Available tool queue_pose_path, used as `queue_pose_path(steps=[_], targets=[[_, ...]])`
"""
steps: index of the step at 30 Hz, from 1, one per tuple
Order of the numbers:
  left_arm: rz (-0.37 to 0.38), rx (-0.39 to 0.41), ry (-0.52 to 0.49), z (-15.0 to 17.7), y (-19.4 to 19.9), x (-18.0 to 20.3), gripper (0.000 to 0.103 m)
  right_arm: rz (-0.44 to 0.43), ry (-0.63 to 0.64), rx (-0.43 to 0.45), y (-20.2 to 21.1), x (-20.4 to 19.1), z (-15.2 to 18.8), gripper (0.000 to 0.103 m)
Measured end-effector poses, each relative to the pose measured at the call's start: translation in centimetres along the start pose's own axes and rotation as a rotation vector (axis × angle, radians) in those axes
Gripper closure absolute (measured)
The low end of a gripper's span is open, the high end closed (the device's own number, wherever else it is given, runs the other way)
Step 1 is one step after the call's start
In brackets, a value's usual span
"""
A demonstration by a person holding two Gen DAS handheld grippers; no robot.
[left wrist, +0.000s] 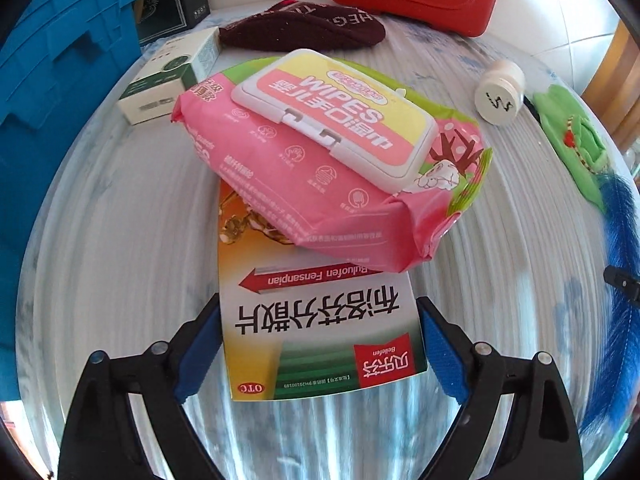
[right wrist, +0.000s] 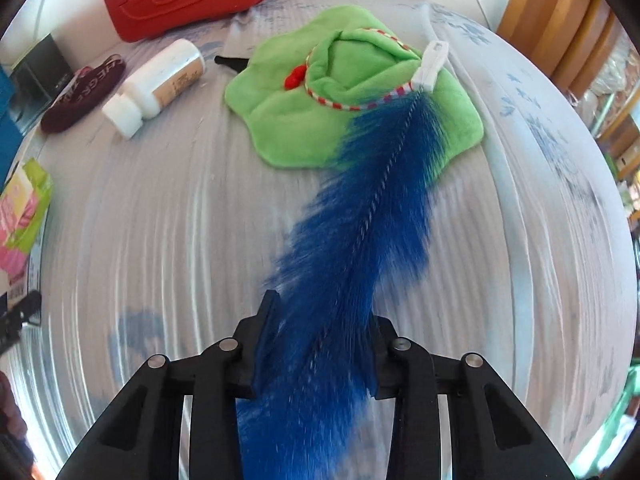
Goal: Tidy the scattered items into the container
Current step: 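Close the left gripper on the orange-green medicine box while the right gripper moves to the pink wipes, then lift the medicine box with the left gripper while the right gripper grasps the pink wipes pack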
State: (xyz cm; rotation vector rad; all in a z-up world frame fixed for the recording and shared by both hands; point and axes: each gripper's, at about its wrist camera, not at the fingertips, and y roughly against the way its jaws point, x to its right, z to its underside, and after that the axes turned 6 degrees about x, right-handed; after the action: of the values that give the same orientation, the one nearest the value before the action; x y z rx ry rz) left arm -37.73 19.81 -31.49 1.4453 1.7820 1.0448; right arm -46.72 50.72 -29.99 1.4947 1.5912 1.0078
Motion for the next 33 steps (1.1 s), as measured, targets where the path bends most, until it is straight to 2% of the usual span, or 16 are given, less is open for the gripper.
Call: queue_pose_path(steps=[3,5,9,11,12,14,16,19,22,26,33], targets=[[-0.007,-0.029,0.013,-0.5,-0.4,-0.4,0.011,0.020,-0.013,0.005,-0.8,-0.5,0.2,0.055],[-0.004,-0.037,0.011,-0.9,0.0,-0.4,0.013,0.012,-0.024,0.010,-1.0,0.4,0.1,0.055],[0.014,0.013,-0.007,-0.7,2.2,-1.1,0.014,-0.012,-0.021,-0.003,0.4,-0.1,0.9,0.054],[0.018,-0.001,-0.005,0.0,2.4,-1.7,0.015,-0.002,0.014,0.041,1.9,-1.3,0.8,0.044],[0.008,-0.002,-0.005,0.2,2.4,-2.1,0.016,-0.006,0.039,0.077,2.9,-2.2,0.5,0.035],[-0.048,0.012,-0.005,1.1,2.6,-3.4,0.016,-0.020,0.107,0.137,4.5,-4.5,-0.1,0.030],[-0.054,0.006,0.016,1.4,2.6,-5.0,0.016,0.009,0.183,0.172,5.3,-6.7,-0.5,0.017],[-0.031,-0.002,0.041,1.8,3.0,-6.6,0.016,0.029,0.261,0.199,6.1,-9.3,-1.0,0.014],[-0.055,0.016,0.034,1.2,3.1,-7.4,0.015,-0.103,0.319,0.203,6.6,-12.5,-1.5,0.008],[-0.083,-0.012,0.066,-0.4,1.3,-8.3,0.012,-0.258,0.382,0.154,5.5,-18.1,-2.9,0.007],[-0.085,-0.035,0.100,-1.5,-0.1,-10.2,0.011,-0.318,0.494,0.082,2.4,-26.6,-4.7,0.007]])
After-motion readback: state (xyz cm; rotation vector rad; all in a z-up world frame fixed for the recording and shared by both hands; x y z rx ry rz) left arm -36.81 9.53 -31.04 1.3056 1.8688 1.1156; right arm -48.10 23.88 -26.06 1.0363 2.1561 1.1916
